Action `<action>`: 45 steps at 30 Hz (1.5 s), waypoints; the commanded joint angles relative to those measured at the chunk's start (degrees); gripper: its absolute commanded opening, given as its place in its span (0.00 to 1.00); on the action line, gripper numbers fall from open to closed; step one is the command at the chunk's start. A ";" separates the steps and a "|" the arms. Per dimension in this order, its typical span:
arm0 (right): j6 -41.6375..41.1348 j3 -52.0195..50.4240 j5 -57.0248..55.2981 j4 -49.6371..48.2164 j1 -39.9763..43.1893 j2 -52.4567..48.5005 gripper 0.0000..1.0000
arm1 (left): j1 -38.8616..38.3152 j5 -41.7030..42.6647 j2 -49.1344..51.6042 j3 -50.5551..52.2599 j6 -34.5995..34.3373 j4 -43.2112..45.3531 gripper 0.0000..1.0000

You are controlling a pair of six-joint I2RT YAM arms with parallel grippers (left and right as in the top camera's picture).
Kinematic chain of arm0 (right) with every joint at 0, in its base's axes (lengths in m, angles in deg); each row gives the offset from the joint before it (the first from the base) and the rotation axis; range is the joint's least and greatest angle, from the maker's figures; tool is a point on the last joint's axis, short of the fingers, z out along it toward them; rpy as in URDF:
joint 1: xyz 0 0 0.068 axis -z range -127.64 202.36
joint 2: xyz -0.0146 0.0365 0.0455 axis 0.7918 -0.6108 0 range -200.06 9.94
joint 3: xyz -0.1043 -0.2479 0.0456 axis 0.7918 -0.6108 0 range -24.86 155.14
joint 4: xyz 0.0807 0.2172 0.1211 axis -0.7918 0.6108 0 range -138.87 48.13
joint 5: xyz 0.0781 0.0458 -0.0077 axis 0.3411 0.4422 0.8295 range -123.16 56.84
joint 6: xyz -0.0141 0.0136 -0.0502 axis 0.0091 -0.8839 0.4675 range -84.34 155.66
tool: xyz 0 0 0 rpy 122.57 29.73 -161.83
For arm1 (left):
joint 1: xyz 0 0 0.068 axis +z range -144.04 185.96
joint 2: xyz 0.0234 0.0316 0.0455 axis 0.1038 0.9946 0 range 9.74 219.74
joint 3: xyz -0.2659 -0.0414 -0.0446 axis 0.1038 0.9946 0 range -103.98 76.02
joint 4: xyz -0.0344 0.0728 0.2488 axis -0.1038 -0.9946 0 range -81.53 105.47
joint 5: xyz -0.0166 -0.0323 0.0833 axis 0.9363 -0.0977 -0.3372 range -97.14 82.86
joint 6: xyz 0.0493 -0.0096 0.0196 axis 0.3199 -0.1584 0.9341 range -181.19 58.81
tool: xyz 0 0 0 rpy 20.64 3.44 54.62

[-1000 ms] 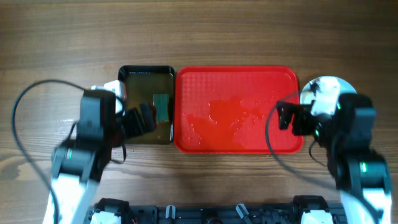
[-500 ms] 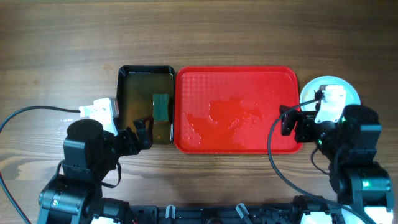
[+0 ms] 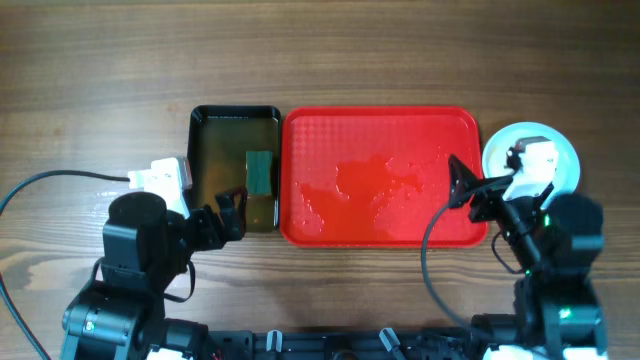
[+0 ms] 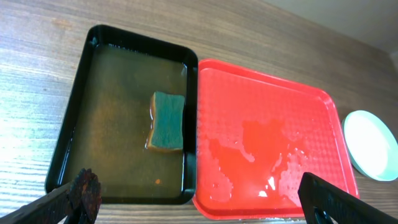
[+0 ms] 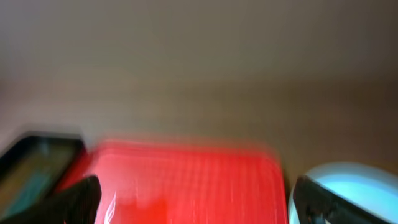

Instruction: Clean dirty plates on tray and stack at the side

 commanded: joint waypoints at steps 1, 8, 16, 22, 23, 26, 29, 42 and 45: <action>0.07 -7.61 -0.35 -5.66 -1.07 10.34 1.00 | -0.20 -0.81 -0.02 0.42 0.90 0.11 1.00; -0.11 -21.20 -4.48 -22.67 -3.08 26.49 0.99 | -0.20 -0.79 -0.02 0.42 0.90 0.11 1.00; 0.37 -31.85 -4.46 -29.33 -3.50 30.47 1.00 | -0.20 -0.81 -0.02 0.42 0.90 0.13 1.00; 0.37 -31.85 -3.41 -16.37 -3.78 30.47 0.99 | -0.20 -0.81 -0.02 0.42 0.90 0.11 1.00; 0.39 -31.85 -3.39 -16.37 -3.78 30.38 0.99 | -0.20 -0.79 -0.02 0.42 0.90 0.11 1.00; 0.39 -31.85 -3.39 -16.37 -3.78 30.36 0.99 | -0.20 -0.81 -0.02 0.42 0.90 0.11 1.00; 0.37 -31.85 -3.39 -16.37 -3.78 30.36 1.00 | -0.20 -0.81 -0.02 0.42 0.90 0.11 1.00; 0.39 -31.85 -3.39 -16.37 -3.78 30.36 1.00 | -0.20 -0.81 -0.04 0.42 0.90 0.11 1.00; 0.37 -31.85 -3.39 -16.37 -3.78 30.36 1.00 | 0.04 -1.27 -3.63 0.44 0.94 -2.49 1.00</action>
